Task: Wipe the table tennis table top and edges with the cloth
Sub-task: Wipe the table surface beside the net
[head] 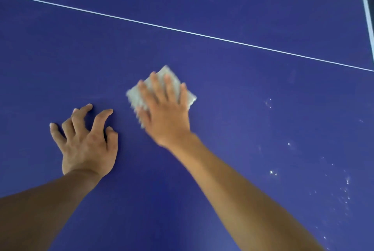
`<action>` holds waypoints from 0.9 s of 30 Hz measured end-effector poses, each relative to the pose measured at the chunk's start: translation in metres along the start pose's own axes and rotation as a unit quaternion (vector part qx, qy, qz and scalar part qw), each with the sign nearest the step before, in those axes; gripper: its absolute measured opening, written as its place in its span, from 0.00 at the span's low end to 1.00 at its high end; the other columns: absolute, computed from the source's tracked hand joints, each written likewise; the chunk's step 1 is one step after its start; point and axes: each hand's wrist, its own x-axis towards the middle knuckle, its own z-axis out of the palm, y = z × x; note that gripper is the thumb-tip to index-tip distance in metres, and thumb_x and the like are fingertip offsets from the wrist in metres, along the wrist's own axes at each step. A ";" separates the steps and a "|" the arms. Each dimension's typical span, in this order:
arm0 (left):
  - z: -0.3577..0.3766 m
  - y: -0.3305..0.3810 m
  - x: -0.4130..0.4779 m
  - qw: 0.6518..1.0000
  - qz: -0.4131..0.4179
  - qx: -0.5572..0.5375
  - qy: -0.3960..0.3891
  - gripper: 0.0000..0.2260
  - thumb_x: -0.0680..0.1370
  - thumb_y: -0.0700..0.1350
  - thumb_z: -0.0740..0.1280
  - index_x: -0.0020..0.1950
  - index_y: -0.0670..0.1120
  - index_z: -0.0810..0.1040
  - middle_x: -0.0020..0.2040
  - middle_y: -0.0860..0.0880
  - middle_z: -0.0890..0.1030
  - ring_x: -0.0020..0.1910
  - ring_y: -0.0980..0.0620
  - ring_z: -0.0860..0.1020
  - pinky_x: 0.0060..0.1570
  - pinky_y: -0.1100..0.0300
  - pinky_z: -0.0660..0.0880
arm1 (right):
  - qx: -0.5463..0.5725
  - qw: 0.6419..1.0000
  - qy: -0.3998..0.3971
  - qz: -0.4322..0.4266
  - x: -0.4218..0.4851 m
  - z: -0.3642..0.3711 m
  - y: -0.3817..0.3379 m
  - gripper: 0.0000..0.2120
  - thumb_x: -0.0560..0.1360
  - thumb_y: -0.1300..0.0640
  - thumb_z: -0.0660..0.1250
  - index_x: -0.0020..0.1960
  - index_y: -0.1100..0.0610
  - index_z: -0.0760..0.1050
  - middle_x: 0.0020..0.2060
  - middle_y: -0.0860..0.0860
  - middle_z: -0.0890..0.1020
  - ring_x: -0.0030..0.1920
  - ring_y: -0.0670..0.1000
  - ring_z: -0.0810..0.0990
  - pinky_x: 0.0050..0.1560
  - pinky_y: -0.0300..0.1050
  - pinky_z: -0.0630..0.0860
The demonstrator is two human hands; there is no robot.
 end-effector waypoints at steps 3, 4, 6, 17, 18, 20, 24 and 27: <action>0.000 0.000 0.000 1.000 0.003 -0.005 0.001 0.23 0.79 0.51 0.55 0.73 0.51 0.73 0.77 0.40 0.64 0.74 0.33 0.61 0.76 0.29 0.46 | 0.000 0.997 -0.006 -0.078 -0.058 0.006 0.019 0.30 0.84 0.38 0.54 0.83 0.46 0.59 0.84 0.50 0.56 0.84 0.58 0.50 0.79 0.71 0.47; 0.000 0.000 0.000 1.000 0.005 -0.006 0.003 0.23 0.79 0.51 0.55 0.73 0.51 0.73 0.77 0.40 0.64 0.74 0.32 0.62 0.76 0.29 0.46 | -0.006 0.998 0.003 -0.056 -0.064 0.000 0.045 0.29 0.84 0.38 0.54 0.83 0.46 0.60 0.84 0.50 0.57 0.84 0.58 0.51 0.79 0.72 0.48; 0.001 -0.001 0.000 1.000 0.010 -0.006 0.010 0.23 0.79 0.52 0.54 0.73 0.51 0.73 0.76 0.40 0.64 0.72 0.32 0.63 0.76 0.28 0.47 | -0.050 0.996 0.015 0.069 -0.067 -0.017 0.111 0.29 0.86 0.40 0.53 0.84 0.47 0.57 0.84 0.51 0.57 0.84 0.59 0.50 0.77 0.72 0.50; 0.010 -0.009 -0.002 0.999 0.022 -0.018 0.043 0.18 0.82 0.48 0.61 0.72 0.55 0.72 0.75 0.43 0.67 0.71 0.36 0.65 0.76 0.30 0.49 | 0.005 0.970 -0.006 0.245 -0.061 -0.020 0.091 0.30 0.86 0.38 0.45 0.85 0.45 0.44 0.85 0.50 0.43 0.84 0.59 0.39 0.80 0.69 0.41; 0.010 -0.009 -0.002 0.998 0.023 -0.023 0.047 0.18 0.82 0.48 0.62 0.72 0.55 0.73 0.75 0.43 0.67 0.70 0.36 0.66 0.76 0.30 0.49 | -0.010 0.987 -0.010 0.158 -0.078 -0.008 0.056 0.30 0.86 0.39 0.46 0.85 0.45 0.45 0.85 0.51 0.44 0.84 0.59 0.40 0.80 0.69 0.42; 0.009 -0.011 -0.002 0.998 0.026 -0.029 0.054 0.18 0.82 0.48 0.62 0.73 0.55 0.73 0.75 0.44 0.68 0.70 0.36 0.66 0.76 0.31 0.50 | -0.018 1.000 -0.010 -0.024 -0.131 0.014 -0.004 0.30 0.85 0.40 0.50 0.85 0.47 0.53 0.85 0.52 0.50 0.84 0.60 0.44 0.79 0.71 0.47; 0.009 -0.014 -0.004 0.996 0.025 -0.069 0.051 0.19 0.82 0.49 0.63 0.73 0.55 0.74 0.75 0.46 0.68 0.73 0.38 0.65 0.79 0.34 0.47 | -0.018 0.979 -0.051 -0.198 -0.222 0.034 -0.018 0.30 0.84 0.40 0.56 0.83 0.46 0.58 0.85 0.50 0.54 0.85 0.57 0.48 0.80 0.69 0.48; 0.004 -0.017 -0.001 0.989 0.011 -0.141 0.033 0.18 0.82 0.49 0.66 0.72 0.56 0.76 0.76 0.49 0.69 0.75 0.42 0.65 0.80 0.38 0.43 | -0.053 0.993 -0.028 -0.099 -0.215 0.015 0.050 0.30 0.84 0.39 0.50 0.84 0.46 0.57 0.84 0.51 0.55 0.84 0.59 0.50 0.78 0.72 0.53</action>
